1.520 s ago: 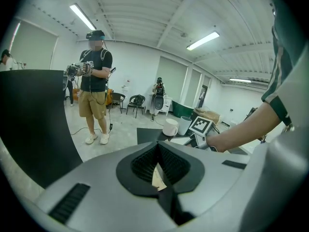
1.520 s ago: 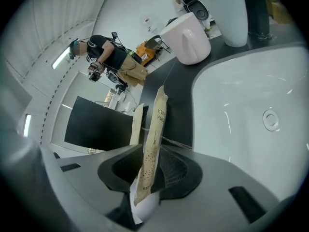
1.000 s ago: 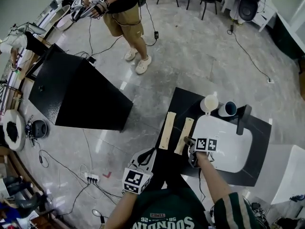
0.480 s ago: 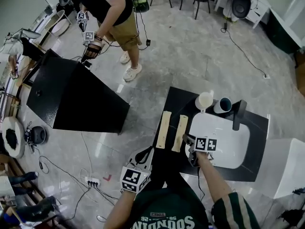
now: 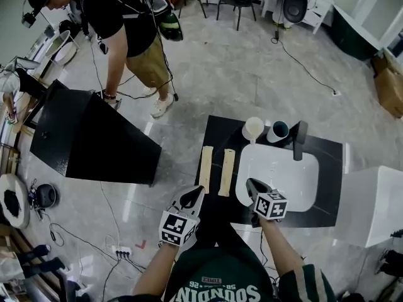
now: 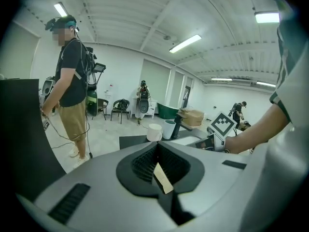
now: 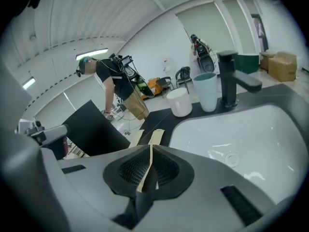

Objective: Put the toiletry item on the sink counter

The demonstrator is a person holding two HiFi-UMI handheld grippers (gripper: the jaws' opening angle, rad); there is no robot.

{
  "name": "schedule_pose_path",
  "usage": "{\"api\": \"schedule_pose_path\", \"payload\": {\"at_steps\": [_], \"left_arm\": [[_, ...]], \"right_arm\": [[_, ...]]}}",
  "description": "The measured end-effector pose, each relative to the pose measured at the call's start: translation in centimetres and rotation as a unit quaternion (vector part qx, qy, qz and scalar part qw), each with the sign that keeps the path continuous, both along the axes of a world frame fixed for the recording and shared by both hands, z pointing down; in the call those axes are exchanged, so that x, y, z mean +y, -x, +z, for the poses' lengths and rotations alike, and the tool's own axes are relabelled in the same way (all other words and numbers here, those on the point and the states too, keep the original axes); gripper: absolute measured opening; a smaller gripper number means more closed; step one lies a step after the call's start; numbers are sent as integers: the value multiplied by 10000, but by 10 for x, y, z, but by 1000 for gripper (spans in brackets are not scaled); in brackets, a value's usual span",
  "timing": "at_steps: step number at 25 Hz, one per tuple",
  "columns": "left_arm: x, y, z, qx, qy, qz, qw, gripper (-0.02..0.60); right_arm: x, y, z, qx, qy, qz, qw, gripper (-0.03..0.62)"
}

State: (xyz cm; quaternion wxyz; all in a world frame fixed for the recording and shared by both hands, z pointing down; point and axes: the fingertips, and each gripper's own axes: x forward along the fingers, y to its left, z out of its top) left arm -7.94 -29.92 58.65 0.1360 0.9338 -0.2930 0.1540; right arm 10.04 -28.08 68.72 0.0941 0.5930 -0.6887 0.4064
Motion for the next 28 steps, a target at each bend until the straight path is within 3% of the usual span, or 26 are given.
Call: {"api": "schedule_pose_path", "payload": {"at_steps": [4,10,28], "left_arm": [[4,-17,-15,124,-173,250,9995,11],[21,-37,-29,246,-314,648,9971,11],[75,-52,-47,343,-542,1479,9869,11]], "right_arm": [[19,-15,-36,365,-578,285,9973,49],[54,-27,-80,893,-1017,598,9890,49],[124,0,-133,1181,-1796,1201,9692,49]]}}
